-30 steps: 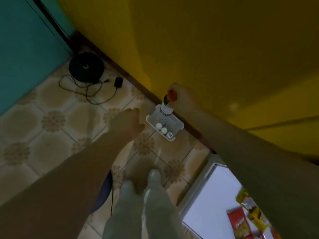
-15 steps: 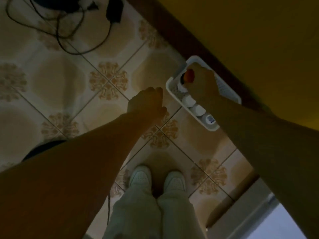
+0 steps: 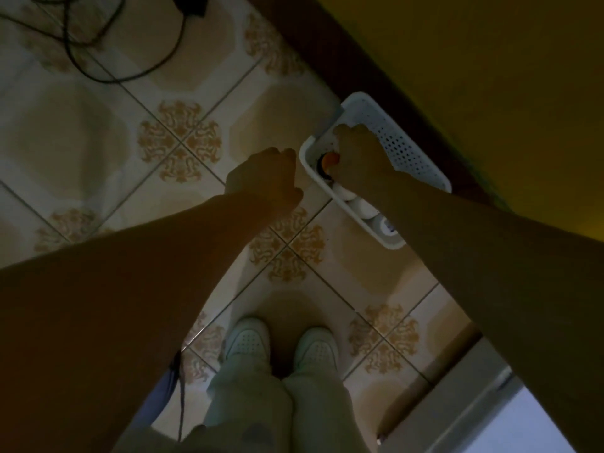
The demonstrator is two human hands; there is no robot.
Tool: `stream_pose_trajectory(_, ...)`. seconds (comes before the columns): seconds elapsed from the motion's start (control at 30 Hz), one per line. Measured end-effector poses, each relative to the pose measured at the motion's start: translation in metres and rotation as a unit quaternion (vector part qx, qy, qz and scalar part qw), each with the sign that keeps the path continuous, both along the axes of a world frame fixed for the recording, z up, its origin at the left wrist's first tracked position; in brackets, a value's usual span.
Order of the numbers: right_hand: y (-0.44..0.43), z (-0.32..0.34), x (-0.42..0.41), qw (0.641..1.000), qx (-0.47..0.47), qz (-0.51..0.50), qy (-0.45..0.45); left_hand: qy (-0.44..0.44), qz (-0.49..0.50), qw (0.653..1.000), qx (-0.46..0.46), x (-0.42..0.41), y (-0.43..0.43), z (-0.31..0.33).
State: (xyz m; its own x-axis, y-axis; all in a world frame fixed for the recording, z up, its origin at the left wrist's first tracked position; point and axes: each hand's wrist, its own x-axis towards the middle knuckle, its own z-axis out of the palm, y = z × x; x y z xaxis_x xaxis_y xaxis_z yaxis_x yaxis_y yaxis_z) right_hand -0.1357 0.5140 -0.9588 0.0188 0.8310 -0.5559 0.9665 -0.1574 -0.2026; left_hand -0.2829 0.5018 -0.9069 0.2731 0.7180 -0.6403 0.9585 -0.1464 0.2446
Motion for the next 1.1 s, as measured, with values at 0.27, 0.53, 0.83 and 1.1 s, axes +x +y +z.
stream_pose_trajectory(0.27,0.037,0.248,-0.003,0.995,0.093,0.031,0.016,-0.03,0.001,0.996,0.087,0.0,0.027,0.212)
stream_pose_trajectory(0.53,0.056,0.58,-0.012,0.968,0.25,0.026,0.013,-0.093,0.005,0.97,0.227,-0.021,0.041,0.512)
stream_pose_trajectory(0.83,-0.027,0.858,-0.01,0.922,0.384,0.012,-0.043,-0.087,-0.017,0.924,0.372,-0.035,-0.017,0.775)
stream_pose_trajectory(1.1,-0.209,1.008,0.034,0.856,0.483,-0.115,-0.144,-0.226,-0.13,0.856,0.447,0.015,-0.132,0.924)
